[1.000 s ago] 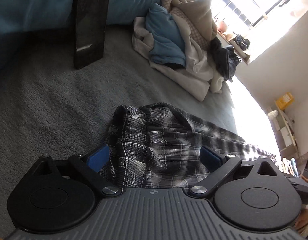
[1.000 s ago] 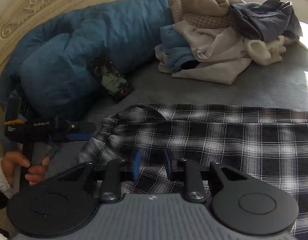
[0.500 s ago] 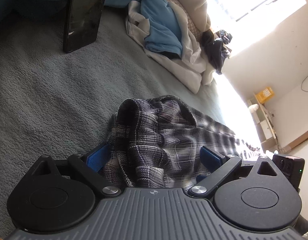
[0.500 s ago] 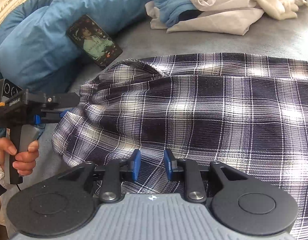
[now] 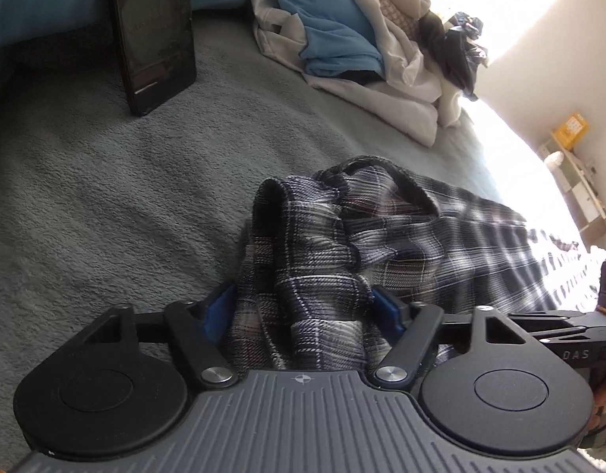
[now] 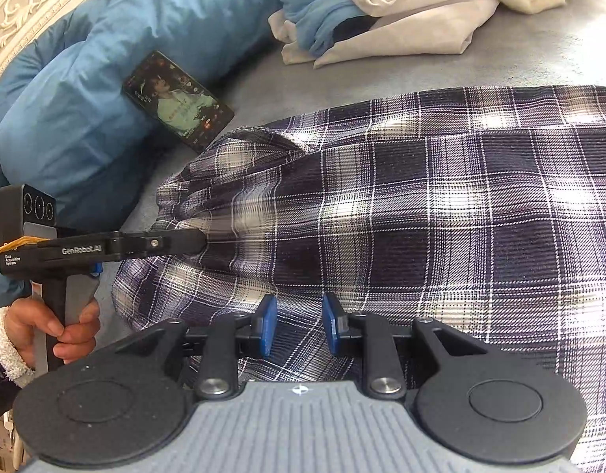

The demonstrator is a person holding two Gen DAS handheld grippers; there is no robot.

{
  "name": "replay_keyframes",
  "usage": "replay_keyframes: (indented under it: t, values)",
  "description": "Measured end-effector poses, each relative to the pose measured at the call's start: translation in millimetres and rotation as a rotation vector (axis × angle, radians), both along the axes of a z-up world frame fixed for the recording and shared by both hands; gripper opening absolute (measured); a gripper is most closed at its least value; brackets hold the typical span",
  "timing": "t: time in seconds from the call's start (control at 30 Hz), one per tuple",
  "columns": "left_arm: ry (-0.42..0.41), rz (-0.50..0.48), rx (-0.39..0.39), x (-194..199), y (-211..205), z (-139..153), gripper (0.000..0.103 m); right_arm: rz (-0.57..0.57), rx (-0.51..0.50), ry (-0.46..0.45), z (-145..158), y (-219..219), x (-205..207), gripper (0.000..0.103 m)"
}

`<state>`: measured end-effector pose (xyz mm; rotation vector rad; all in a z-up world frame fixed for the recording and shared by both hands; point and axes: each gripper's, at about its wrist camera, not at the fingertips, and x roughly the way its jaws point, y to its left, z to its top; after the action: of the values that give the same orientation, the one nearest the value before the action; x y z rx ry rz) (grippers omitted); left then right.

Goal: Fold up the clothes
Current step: 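Grasp the plaid pajama pants waistband with the left gripper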

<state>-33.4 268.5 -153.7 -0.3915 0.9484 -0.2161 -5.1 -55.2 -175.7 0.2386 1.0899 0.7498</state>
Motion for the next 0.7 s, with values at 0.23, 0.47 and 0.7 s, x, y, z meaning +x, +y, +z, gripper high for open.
replay_keyframes:
  t: [0.23,0.47,0.7]
  values:
    - [0.026,0.044,0.016,0.9,-5.1,9.0,0.038,-0.017,0.017,0.016,0.9,-1.9,0.3,0.027]
    - [-0.025,0.06,-0.03,-6.1,-18.5,44.6,0.026,-0.028,0.047,0.037,1.6,-7.7,2.2,0.027]
    - [-0.08,-0.096,-0.177,9.3,-78.1,83.1,0.014,-0.116,0.102,0.052,7.4,-34.4,7.5,0.027]
